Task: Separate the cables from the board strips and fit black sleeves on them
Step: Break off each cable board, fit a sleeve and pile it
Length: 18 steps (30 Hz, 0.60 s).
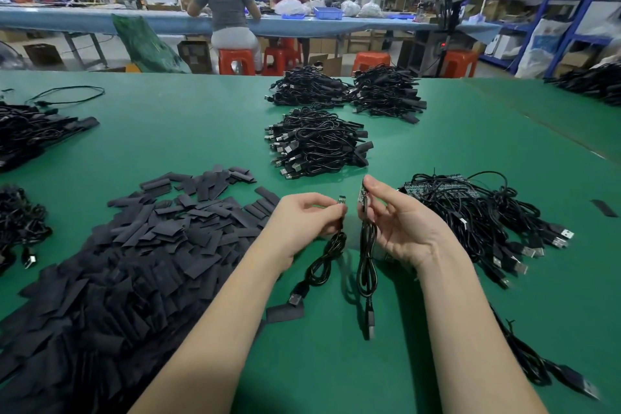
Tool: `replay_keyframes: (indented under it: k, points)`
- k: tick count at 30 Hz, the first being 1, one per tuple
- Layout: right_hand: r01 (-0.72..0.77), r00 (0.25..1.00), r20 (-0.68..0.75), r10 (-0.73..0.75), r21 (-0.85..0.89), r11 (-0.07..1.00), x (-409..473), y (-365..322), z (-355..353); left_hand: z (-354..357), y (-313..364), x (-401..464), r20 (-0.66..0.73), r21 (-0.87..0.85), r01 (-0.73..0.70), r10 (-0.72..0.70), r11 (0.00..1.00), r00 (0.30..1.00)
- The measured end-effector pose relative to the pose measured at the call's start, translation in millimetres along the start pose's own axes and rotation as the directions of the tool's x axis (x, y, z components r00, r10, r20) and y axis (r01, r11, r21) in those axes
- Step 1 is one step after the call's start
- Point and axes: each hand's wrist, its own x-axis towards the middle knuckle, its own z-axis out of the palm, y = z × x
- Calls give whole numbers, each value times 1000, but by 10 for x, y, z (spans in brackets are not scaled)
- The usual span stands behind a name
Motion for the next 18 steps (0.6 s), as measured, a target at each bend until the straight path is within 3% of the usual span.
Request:
replay_keyframes:
  k: [2,3,5,7,9,10,14,18]
  points:
    - [41,996,-72,-52,-147,988,8,-15,13,-5,-45,9,-104,441,-128,192,888,976]
    - [59,990,-108,-86,-233,971,20,-11,15,1,-67,11,-116,566,-164,274,808,955]
    - [78,974,-175,-143,-331,940,48,2,10,28,-92,8,-117,653,-226,391,723,913]
    - [92,967,-201,-158,-301,949,76,6,11,53,-103,29,-139,527,-279,405,803,904]
    - [92,969,-199,-149,-267,959,89,4,46,92,-96,47,-88,165,-243,259,956,962]
    - [91,972,-188,-141,-250,964,91,3,69,109,-85,48,-34,27,-193,193,981,981]
    - [65,979,-164,-122,-315,947,37,-53,130,134,-128,67,24,-132,-78,82,988,996]
    - [124,912,-231,-340,-635,762,3,-194,222,156,-158,76,-48,-175,-28,20,984,999]
